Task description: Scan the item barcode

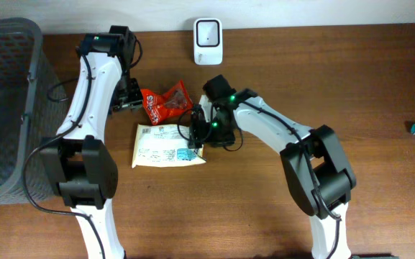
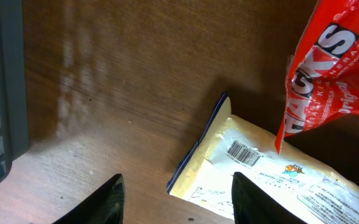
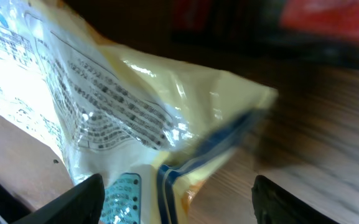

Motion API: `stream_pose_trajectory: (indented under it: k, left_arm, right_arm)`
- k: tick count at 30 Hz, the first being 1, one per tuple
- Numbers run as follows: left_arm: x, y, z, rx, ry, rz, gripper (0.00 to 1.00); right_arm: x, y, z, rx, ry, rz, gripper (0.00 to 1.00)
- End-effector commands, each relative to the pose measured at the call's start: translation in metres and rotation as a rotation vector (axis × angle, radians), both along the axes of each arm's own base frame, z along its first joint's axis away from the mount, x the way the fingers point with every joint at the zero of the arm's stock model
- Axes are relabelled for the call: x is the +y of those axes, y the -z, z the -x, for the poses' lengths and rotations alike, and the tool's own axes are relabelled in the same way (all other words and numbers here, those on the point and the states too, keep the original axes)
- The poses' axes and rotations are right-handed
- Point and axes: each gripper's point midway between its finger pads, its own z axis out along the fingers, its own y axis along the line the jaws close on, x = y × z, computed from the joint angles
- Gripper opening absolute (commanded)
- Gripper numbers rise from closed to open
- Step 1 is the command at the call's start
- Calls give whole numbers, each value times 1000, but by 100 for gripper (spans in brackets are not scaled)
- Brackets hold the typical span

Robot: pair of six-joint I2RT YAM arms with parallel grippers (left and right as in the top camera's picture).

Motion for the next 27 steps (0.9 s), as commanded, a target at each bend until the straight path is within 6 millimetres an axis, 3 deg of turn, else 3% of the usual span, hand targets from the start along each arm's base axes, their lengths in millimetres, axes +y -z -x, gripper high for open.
stream_pose_trajectory:
  k: [1, 6, 9, 11, 15, 17, 19, 22, 25, 27]
  left_arm:
    - [4, 3, 1, 16, -2, -17, 57]
    - [4, 3, 1, 16, -2, -16, 62]
    - [4, 3, 2, 19, -2, -17, 62]
    - [4, 3, 2, 20, -2, -17, 62]
    - [3, 5, 5, 33, 0, -15, 63]
    - [1, 7, 9, 52, 2, -4, 66]
    - [-6, 12, 14, 74, 3, 30, 62]
    - [-36, 25, 27, 142, 80, 192, 40]
    - [-59, 40, 40, 194, 118, 288, 18]
    - [-72, 52, 49, 224, 138, 309, 10]
  right_arm:
    - [8, 10, 3, 15, 19, 15, 65]
    - [9, 30, 5, 50, 37, 36, 57]
    - [6, 45, 8, 73, 37, 56, 35]
    - [-2, 50, 6, 60, 48, 103, 6]
    - [-29, 49, 0, 43, 122, 235, 4]
    - [-48, 35, -5, 25, 147, 307, 4]
    - [-65, 20, -10, 2, 162, 371, 4]
    - [-94, -6, -17, -32, 196, 471, 4]
    - [-106, -13, -20, -27, 178, 481, 4]
    - [-113, -13, -21, -22, 183, 494, 4]
